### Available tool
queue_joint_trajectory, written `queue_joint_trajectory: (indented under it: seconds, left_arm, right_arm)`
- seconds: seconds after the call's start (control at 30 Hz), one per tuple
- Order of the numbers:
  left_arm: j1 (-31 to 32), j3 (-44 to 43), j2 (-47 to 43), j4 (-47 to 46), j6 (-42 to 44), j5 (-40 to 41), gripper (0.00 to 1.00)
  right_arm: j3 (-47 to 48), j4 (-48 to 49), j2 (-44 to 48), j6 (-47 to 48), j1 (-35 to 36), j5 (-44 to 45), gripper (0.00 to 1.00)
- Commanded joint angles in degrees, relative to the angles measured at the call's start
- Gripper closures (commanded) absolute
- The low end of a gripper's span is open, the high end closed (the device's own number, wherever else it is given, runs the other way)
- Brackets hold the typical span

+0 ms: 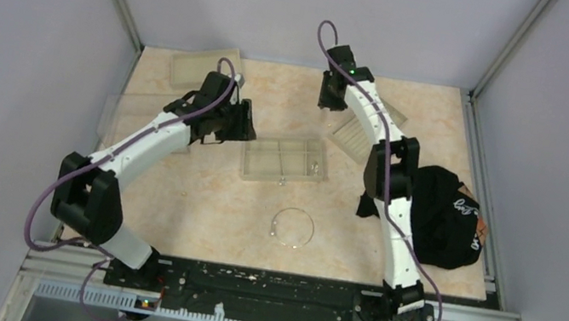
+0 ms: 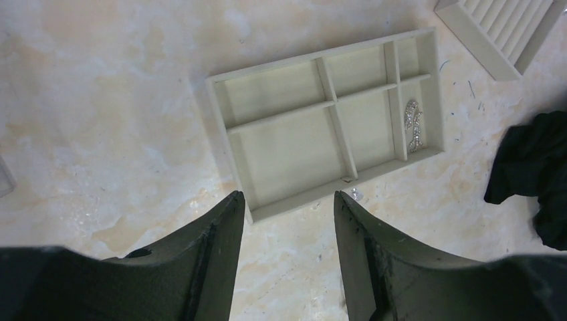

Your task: Organize the mixed jewelry

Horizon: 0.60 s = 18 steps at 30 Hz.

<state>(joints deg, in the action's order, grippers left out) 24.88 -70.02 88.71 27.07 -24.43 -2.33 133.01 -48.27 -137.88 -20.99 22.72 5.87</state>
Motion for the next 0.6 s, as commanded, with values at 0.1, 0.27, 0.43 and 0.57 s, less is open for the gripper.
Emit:
queue_joint_trajectory:
  seconds: [0.1, 0.27, 0.43, 0.57]
  left_arm:
    - [-0.8, 1.1, -3.4, 1.4, -0.1, 1.8, 0.41]
    - [-0.8, 0.4, -2.2, 1.5, -0.1, 1.3, 0.4]
    - [-0.8, -1.2, -0.2, 1.9, 0.5, 1.0, 0.4]
    - [-0.8, -2.2, 0.7, 2.2, 0.6, 0.8, 0.4]
  right_arm:
    - [9.5, -4.6, -7.6, 2.6, -0.3, 0.8, 0.64]
    - [8.1, -2.8, -8.3, 3.7, -0.3, 3.3, 0.63]
    - [6.9, -2.5, -8.8, 4.4, -0.4, 4.7, 0.63]
    - [4.7, -2.1, -8.7, 4.7, -0.4, 5.7, 0.63]
